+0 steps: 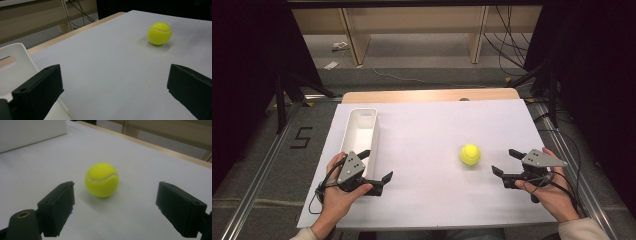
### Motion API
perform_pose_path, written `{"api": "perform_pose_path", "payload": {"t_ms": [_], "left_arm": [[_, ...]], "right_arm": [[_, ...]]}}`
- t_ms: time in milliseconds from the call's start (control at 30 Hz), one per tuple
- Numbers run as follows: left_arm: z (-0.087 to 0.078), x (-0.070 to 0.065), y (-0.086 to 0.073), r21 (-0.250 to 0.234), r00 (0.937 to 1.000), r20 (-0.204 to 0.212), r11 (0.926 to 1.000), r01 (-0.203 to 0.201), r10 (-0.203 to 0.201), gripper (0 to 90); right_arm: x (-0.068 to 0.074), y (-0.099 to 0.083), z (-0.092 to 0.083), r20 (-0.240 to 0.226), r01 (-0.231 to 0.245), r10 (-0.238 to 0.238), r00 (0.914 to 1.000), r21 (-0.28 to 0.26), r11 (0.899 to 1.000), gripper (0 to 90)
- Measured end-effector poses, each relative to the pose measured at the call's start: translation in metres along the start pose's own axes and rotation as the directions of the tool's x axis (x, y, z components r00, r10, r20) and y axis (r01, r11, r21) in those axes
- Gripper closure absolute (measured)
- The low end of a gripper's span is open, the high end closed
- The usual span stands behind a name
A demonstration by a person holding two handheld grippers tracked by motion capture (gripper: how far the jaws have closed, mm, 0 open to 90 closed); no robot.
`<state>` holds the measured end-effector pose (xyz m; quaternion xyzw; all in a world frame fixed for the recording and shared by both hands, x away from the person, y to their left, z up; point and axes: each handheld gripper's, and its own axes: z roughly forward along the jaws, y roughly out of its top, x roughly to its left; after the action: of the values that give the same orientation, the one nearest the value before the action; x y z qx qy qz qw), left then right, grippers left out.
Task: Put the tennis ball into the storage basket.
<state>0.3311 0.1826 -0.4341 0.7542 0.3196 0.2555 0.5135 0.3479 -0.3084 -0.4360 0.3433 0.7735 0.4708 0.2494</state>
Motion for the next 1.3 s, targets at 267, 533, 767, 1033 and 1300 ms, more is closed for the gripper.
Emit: {"api": "perform_pose_path", "payload": {"t_ms": [267,533,767,1033,1300], "left_arm": [[-0.001,-0.001,0.0,-0.005,1.0,0.008,1.0,-0.001,0.001,0.0],[0.002,-0.003,0.001,-0.003,0.9998,0.017,1.0,-0.006,0.006,0.0],[0.002,-0.004,0.001,-0.001,0.9998,0.015,0.9999,-0.012,0.012,0.0],[0.004,-0.004,0.001,0.004,0.9997,0.016,0.9998,-0.018,0.018,0.0],[0.003,-0.004,0.002,0.001,0.9997,0.017,0.9998,-0.019,0.019,0.0]], "right_arm": [[0.004,0.001,0.004,-0.008,0.019,-0.019,0.9998,0.012,1.0,15.9],[0.007,0.004,0.012,-0.015,0.028,-0.028,0.9995,0.011,1.0,16.1],[0.009,0.006,0.02,-0.023,0.039,-0.039,0.999,0.02,0.999,16.4],[0.01,0.008,0.028,-0.024,0.031,-0.031,0.9992,0.013,0.999,17.4],[0.014,0.011,0.046,-0.036,0.042,-0.041,0.9985,0.037,0.998,17.4]]}}
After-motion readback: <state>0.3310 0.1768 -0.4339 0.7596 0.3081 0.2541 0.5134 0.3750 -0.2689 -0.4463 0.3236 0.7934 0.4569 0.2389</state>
